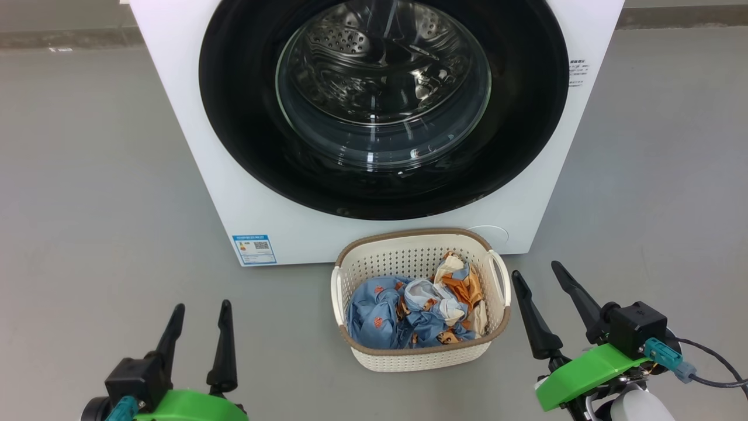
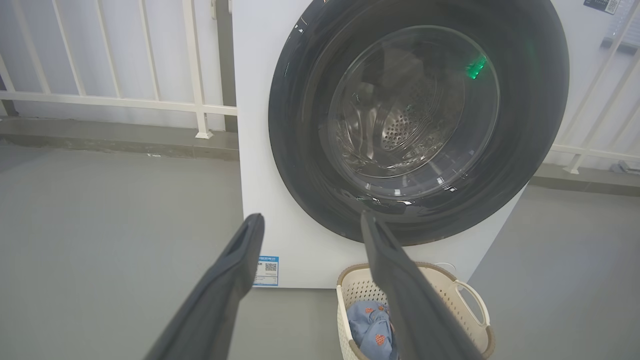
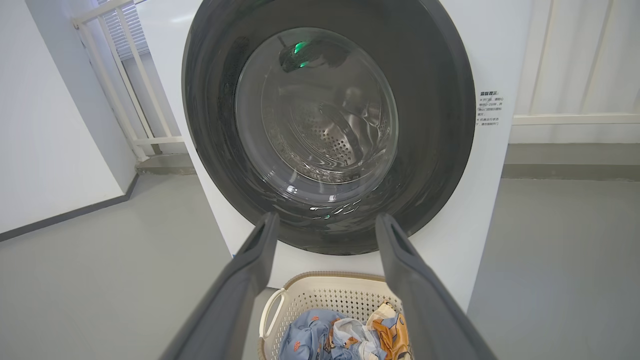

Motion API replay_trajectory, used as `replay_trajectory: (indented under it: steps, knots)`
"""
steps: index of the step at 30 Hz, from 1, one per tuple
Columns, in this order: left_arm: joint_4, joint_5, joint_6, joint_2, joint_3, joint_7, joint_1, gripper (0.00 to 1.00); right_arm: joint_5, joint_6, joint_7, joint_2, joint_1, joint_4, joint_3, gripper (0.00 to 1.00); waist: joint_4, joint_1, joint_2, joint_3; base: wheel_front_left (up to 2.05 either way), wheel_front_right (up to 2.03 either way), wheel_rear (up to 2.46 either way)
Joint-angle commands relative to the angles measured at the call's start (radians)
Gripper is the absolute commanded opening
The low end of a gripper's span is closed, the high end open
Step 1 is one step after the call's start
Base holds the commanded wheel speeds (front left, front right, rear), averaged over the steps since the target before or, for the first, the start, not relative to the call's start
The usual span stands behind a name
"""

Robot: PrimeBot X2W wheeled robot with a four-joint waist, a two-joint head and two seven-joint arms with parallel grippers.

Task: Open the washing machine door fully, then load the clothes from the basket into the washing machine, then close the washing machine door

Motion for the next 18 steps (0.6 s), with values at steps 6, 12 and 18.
replay_trajectory:
  steps: [6, 12, 18]
  knots:
    - [-0.026, -0.003, 0.006, 0.017, 0.032, -0.010, -0.039, 1.00, -0.002, 0.001, -0.012, -0.002, -0.039, -0.020, 0.020, 1.00, -0.003, 0.0000, 0.0000, 0.000, 0.00, 0.00, 0.00]
    - [-0.019, -0.007, 0.002, 0.017, 0.030, -0.010, -0.038, 1.00, -0.001, 0.001, -0.012, -0.002, -0.037, -0.019, 0.019, 1.00, -0.003, 0.0000, 0.0000, -0.003, 0.00, 0.00, 0.00]
    - [-0.011, -0.010, 0.001, 0.017, 0.031, -0.010, -0.041, 1.00, 0.001, 0.001, -0.012, -0.004, -0.038, -0.021, 0.020, 1.00, -0.003, 0.0000, 0.0000, -0.003, 0.00, 0.00, 0.00]
